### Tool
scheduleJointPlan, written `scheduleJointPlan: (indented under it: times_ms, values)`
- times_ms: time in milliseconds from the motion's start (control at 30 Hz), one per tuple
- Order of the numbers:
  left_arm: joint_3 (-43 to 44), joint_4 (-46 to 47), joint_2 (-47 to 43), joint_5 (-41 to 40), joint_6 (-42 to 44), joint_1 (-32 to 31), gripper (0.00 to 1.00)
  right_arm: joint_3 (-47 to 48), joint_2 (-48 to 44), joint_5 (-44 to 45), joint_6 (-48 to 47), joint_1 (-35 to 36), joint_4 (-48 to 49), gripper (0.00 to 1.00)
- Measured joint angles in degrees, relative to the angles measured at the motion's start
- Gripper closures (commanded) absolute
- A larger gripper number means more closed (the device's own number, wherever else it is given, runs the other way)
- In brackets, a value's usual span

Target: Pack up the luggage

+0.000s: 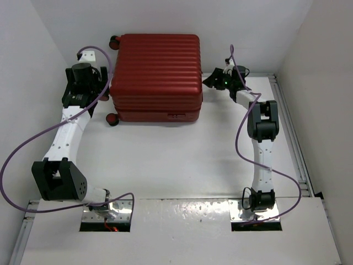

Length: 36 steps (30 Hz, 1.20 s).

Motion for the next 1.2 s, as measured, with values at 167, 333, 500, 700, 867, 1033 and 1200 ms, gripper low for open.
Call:
scheduleJointPlan:
  times_ms: [167,333,500,700,867,1033,1200]
  values:
    - [-0.2,0.2,0.0,0.0,0.0,0.0,0.0,0.0,-0.5,0.0,-0.2,0.5,0.2,0.34]
    - [-0.4,0.7,0.0,0.0,0.0,0.0,0.0,-0.3,-2.3,1.4,-1.5,2.5,-0.3,0.34]
    - [-0.4,0.9,0.0,0.0,0.0,0.0,0.0,-0.3,-2.9,2.7,-4.3,2.8,-1.3,0.47]
    - [-0.4,1.0,0.1,0.0,0.0,0.0,0.0,4.7,-2.9,10.1,-11.6,5.4,-9.3,0.62]
    - [-0.4,1.1,0.2,0.0,0.0,0.0,0.0,9.2,-1.5,15.1,-16.5,6.7,-14.3,0.62]
    - [-0.4,1.2,0.5,-0.4,0.1,-0.3,0.0,12.0,2.1,17.8,-19.4,7.5,-15.0,0.62]
    - [-0.4,1.1,0.5,-1.1,0.3,-1.2,0.0,12.4,2.1,18.9,-20.6,7.6,-15.1,0.62]
